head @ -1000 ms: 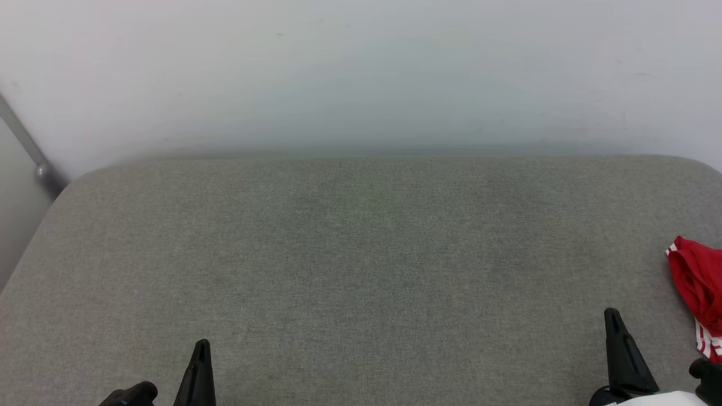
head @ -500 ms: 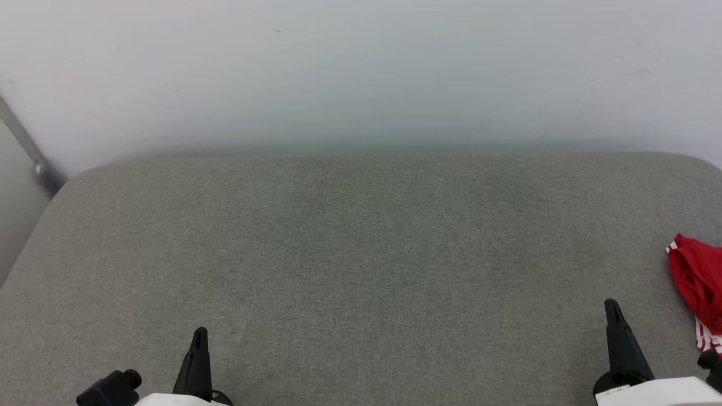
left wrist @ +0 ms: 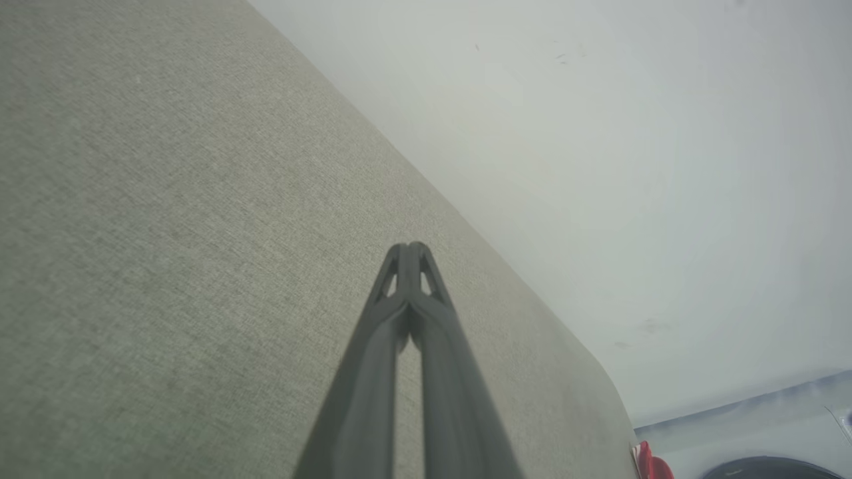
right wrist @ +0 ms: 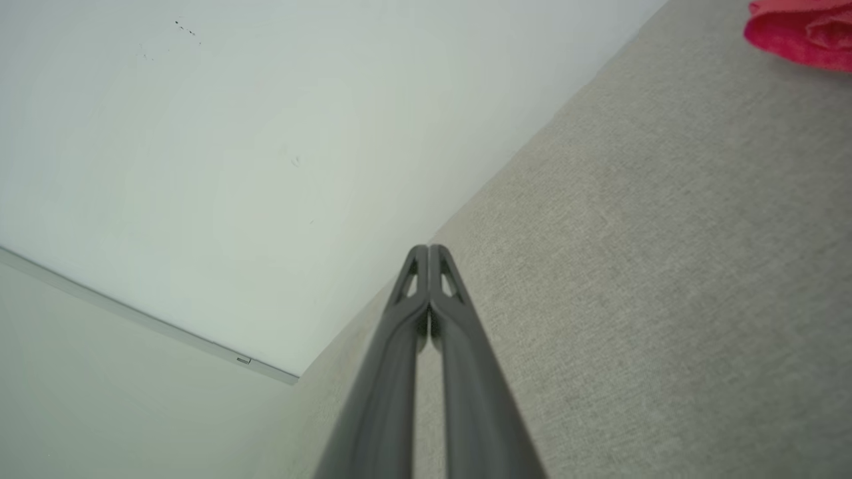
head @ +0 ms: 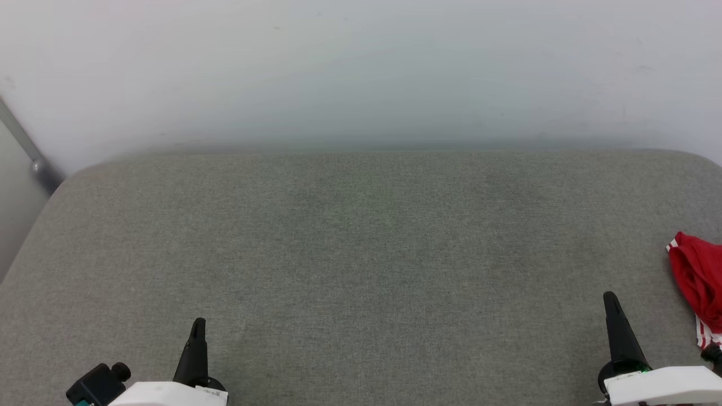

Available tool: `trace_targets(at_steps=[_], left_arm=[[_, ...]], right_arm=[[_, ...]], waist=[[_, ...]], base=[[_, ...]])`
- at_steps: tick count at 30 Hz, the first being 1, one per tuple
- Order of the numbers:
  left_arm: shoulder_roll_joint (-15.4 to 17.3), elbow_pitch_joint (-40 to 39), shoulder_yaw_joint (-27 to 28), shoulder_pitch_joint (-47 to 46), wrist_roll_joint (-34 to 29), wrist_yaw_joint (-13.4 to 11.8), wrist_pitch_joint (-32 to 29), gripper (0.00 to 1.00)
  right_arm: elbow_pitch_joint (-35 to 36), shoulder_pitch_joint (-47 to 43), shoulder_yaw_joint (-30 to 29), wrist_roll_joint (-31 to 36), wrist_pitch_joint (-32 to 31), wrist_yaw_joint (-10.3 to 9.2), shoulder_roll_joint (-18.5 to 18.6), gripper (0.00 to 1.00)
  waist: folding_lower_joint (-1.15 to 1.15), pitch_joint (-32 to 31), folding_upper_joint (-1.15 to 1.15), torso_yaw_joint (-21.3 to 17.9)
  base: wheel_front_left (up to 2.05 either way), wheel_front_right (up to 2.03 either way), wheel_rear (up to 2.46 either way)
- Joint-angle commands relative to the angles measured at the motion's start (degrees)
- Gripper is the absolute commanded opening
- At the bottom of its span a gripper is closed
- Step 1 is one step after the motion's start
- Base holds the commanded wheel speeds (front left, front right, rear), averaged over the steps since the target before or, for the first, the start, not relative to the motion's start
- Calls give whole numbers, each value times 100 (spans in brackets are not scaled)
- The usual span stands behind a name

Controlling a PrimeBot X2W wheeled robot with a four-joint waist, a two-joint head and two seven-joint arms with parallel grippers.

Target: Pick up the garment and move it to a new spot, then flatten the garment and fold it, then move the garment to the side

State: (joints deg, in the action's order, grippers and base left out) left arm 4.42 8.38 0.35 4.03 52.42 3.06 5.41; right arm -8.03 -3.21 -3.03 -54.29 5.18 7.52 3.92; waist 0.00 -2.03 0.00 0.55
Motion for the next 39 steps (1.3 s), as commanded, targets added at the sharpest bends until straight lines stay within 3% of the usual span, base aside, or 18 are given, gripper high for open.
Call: trace_targets(at_steps=[1,39], left_arm=[[19,-20,28,-176,214,44,-46,0],[11,329,259,-711,2599,298,-637,0]], right_arm=[[14,191,-12,-207,-44,-2,55,0],[-355,653,-110,-2467,-639,-3,45,0]], waist=[[0,5,0,-1],[0,117,0,-29]], base=[[0,0,0],[0,0,0]])
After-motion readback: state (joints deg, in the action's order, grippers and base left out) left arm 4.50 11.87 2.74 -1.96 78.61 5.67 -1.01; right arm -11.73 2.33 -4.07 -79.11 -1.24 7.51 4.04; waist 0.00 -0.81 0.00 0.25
